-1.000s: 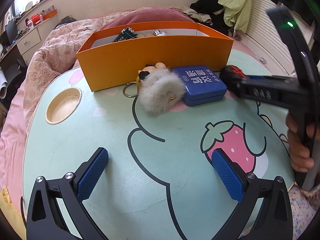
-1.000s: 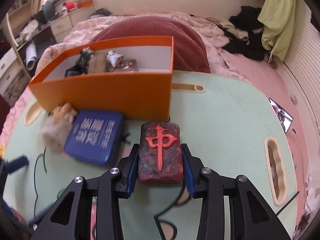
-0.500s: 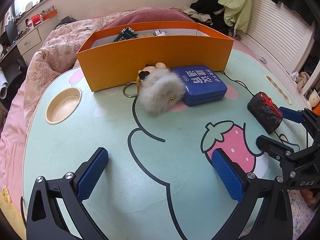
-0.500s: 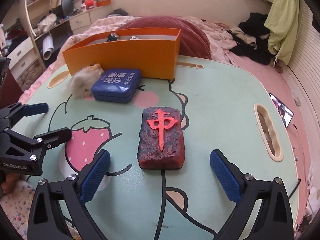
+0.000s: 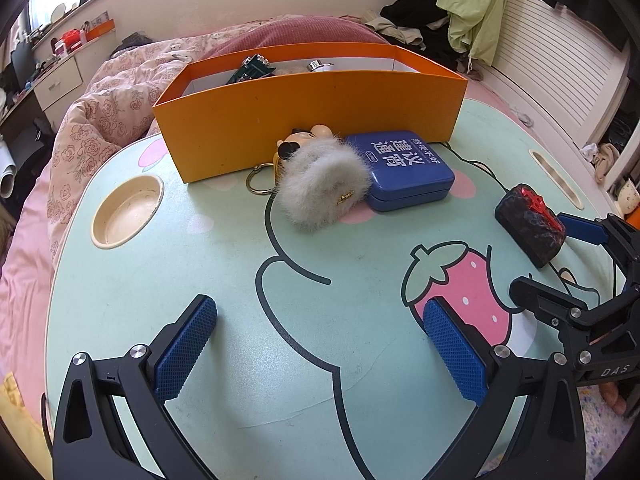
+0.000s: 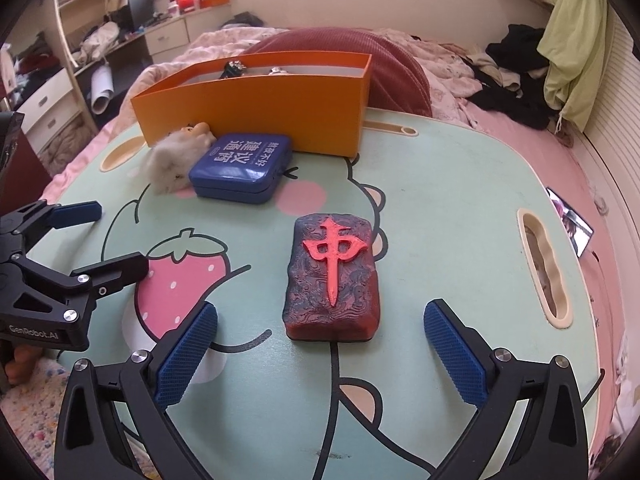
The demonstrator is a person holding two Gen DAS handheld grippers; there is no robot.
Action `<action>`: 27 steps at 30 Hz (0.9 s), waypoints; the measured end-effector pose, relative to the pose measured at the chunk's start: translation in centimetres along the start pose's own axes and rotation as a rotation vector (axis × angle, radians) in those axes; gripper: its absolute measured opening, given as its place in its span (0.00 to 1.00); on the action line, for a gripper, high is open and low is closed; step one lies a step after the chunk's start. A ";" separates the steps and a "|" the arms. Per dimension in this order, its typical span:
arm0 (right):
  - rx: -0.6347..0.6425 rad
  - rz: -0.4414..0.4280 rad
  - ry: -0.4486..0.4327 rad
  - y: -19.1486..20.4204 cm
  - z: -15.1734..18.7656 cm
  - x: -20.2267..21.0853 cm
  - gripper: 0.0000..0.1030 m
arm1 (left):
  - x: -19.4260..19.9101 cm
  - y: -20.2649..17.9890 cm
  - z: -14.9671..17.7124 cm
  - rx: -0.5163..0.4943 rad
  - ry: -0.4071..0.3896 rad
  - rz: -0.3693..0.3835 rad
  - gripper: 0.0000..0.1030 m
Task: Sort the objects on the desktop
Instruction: 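Lift the red block with the right gripper while the left grasps the white pompom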
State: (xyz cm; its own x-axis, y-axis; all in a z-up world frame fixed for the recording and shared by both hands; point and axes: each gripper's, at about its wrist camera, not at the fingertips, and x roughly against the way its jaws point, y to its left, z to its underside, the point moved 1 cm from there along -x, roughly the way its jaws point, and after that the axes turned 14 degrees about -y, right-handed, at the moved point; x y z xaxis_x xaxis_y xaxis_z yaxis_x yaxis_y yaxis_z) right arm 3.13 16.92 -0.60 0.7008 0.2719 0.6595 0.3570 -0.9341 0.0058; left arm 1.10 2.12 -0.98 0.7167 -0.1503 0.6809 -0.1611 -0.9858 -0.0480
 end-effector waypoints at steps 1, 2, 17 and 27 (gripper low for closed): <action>0.007 -0.009 0.004 0.1 -0.1 -0.1 1.00 | 0.0 0.0 0.0 0.000 0.000 0.000 1.00; 0.014 -0.016 0.009 0.3 -0.1 -0.1 1.00 | 0.0 0.0 0.0 0.000 0.000 0.000 1.00; -0.001 0.003 -0.001 0.6 -0.4 -0.5 0.94 | 0.0 0.0 0.0 0.003 0.001 -0.005 1.00; 0.022 -0.063 -0.105 0.7 0.1 1.1 0.37 | 1.7 3.5 -3.5 0.245 -0.102 0.062 1.00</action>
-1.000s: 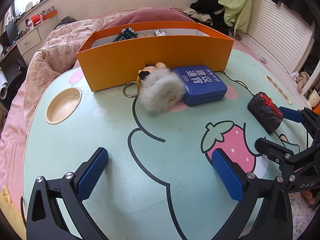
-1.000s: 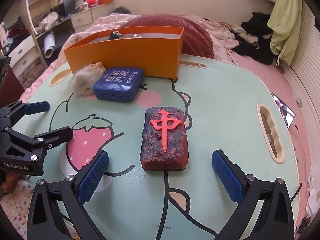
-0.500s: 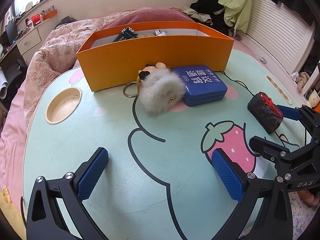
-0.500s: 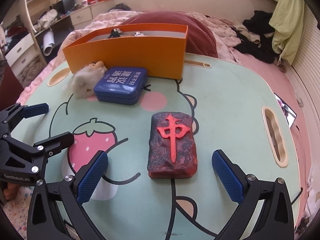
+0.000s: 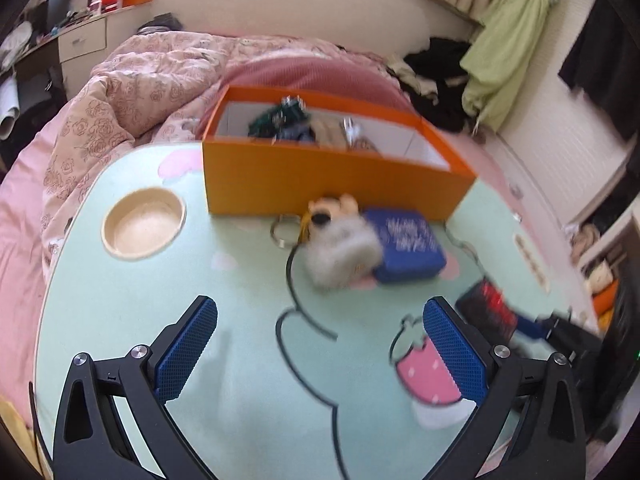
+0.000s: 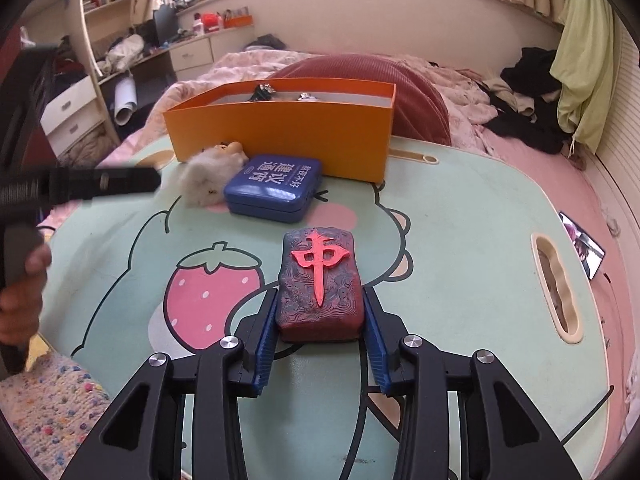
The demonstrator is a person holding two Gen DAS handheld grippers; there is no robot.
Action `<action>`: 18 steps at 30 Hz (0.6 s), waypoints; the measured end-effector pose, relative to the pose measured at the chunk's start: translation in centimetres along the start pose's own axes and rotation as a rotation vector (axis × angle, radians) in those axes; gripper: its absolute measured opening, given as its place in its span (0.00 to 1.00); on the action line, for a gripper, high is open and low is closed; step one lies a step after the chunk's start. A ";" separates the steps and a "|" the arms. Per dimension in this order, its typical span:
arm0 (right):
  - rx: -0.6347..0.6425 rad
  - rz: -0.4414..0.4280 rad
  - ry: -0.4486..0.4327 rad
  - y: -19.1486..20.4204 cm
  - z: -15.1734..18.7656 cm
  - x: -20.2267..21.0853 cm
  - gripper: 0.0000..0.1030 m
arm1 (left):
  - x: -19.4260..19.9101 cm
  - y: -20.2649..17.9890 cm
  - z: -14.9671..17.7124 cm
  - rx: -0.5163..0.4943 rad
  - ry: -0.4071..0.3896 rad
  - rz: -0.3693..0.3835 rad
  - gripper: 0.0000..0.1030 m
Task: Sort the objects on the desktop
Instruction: 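Lift the red block with the right gripper while the left grasps the white pompom, then carry the pompom with the left gripper while the right carries the red block into the box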
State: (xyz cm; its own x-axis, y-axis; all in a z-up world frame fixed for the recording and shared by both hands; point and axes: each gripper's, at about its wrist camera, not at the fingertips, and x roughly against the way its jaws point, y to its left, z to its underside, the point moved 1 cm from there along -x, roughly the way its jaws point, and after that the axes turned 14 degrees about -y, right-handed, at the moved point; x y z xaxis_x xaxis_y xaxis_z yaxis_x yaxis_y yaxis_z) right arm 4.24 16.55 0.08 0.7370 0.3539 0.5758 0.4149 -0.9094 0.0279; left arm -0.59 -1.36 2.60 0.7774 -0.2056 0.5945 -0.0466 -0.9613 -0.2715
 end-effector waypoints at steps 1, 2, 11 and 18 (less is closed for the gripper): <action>0.002 0.001 0.001 0.0 0.0 0.0 0.37 | -0.4 -0.3 -0.6 0.001 -0.001 0.007 0.99; 0.002 0.001 0.001 -0.1 0.0 0.0 0.37 | -0.9 -0.7 -1.1 -0.006 0.003 0.007 0.98; 0.001 0.000 0.000 0.0 -0.1 0.0 0.37 | -5.2 -1.8 -0.3 -0.038 0.096 -0.030 0.32; 0.001 0.000 0.000 0.0 0.0 0.0 0.37 | -0.5 -1.1 2.0 -0.062 0.047 0.020 0.11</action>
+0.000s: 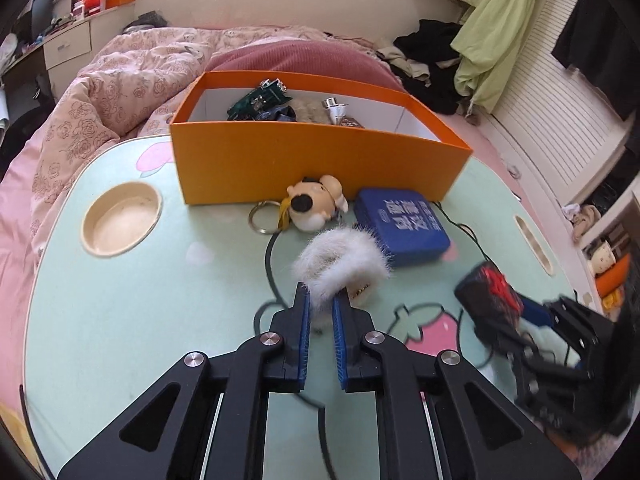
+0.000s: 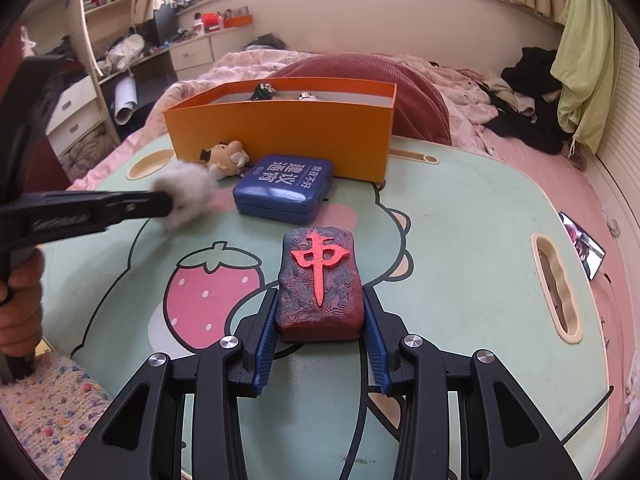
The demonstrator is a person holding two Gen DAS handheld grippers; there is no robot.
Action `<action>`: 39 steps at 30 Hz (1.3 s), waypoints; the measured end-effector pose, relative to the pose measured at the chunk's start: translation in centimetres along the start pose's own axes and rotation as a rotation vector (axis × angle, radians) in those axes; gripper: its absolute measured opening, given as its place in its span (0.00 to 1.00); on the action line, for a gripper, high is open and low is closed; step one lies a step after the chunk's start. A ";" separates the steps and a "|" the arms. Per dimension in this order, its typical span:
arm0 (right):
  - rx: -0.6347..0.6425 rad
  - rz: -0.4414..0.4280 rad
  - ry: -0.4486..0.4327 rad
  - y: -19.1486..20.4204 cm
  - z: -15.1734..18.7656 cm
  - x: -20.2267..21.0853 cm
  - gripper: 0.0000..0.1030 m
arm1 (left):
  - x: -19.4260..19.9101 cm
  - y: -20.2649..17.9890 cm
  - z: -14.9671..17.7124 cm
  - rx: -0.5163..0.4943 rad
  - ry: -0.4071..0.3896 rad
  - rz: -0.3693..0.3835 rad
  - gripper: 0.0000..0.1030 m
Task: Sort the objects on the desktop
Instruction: 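Carry the pompom with the left gripper while the right carries the red block into the box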
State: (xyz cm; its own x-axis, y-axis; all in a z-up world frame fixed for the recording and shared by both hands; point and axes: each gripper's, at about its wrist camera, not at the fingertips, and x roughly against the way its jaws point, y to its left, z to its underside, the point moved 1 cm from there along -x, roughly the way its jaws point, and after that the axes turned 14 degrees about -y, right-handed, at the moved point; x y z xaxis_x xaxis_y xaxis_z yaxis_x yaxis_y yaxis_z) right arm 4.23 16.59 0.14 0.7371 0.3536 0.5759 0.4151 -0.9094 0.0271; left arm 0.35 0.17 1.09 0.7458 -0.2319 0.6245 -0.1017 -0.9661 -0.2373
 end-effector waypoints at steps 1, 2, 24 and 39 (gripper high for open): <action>0.000 0.000 0.000 0.0 0.0 0.0 0.37 | 0.7 0.0 0.2 -0.004 -0.010 0.010 0.11; 0.000 0.003 -0.001 0.0 0.0 0.0 0.37 | 1.4 0.1 0.3 -0.010 -0.021 0.017 0.11; -0.017 0.016 -0.078 0.4 -16.3 -8.1 0.37 | -3.8 -0.3 -15.1 -0.051 -0.131 -0.023 0.13; -0.076 0.006 -0.122 -0.2 -10.9 -2.2 0.91 | -1.6 0.4 -8.4 -0.050 -0.109 -0.033 0.72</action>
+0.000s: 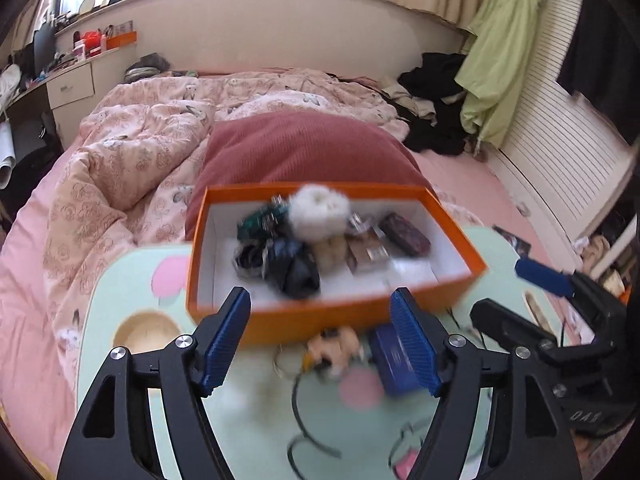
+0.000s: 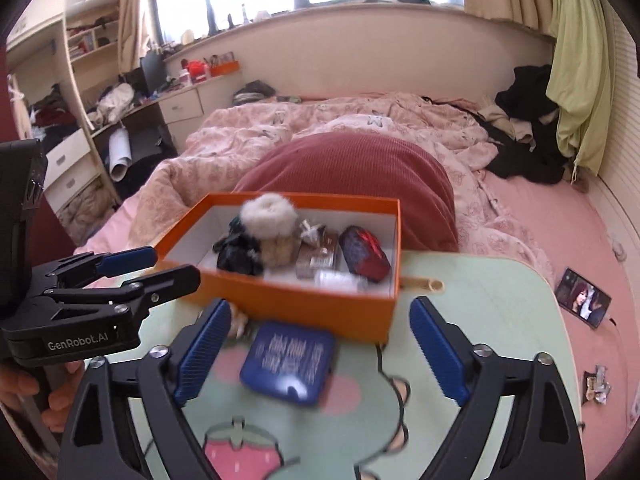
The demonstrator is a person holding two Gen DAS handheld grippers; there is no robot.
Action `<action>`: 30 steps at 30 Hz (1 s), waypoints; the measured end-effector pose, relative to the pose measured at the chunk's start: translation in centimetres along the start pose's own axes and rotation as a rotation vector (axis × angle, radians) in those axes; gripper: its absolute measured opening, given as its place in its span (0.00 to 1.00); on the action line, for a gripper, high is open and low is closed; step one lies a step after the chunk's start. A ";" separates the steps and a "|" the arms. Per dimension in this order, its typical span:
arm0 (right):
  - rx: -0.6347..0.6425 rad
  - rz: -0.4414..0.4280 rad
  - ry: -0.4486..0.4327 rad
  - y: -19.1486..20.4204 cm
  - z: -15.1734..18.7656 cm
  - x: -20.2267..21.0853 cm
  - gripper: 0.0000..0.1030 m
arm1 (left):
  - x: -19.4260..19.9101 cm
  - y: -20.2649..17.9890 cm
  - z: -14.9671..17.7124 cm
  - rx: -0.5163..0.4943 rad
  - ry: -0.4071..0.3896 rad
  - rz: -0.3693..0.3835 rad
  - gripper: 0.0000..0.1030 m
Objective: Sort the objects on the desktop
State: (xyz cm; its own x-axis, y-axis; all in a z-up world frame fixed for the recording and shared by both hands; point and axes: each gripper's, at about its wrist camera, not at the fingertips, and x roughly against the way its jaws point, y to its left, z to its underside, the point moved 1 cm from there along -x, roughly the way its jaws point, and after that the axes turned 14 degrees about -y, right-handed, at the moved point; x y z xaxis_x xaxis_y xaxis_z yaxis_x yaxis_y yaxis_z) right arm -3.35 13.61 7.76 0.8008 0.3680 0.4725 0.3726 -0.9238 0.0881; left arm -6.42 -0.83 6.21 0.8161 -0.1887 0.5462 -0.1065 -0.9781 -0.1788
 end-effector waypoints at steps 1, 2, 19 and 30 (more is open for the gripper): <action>0.014 0.010 0.001 0.3 0.9 1.1 0.92 | 0.9 -0.2 0.9 -0.007 0.012 0.004 0.74; 0.024 0.015 0.005 0.4 1.6 1.7 0.92 | 1.5 -0.3 1.7 -0.010 0.022 0.006 0.76; 0.074 0.041 0.255 0.7 9.8 0.9 1.00 | 1.4 -0.8 10.0 -0.068 0.187 -0.146 1.00; 0.076 0.033 0.240 0.7 9.7 1.0 1.00 | 2.6 -0.8 10.1 -0.067 0.185 -0.142 1.00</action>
State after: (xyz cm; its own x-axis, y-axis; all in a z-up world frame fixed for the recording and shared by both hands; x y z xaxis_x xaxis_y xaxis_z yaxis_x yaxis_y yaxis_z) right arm 2.29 14.37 -0.16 0.6824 0.2942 0.6692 0.3898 -0.9209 0.0073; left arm 1.55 0.38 -0.46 0.7080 -0.0553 0.7040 -0.0404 -0.9985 -0.0378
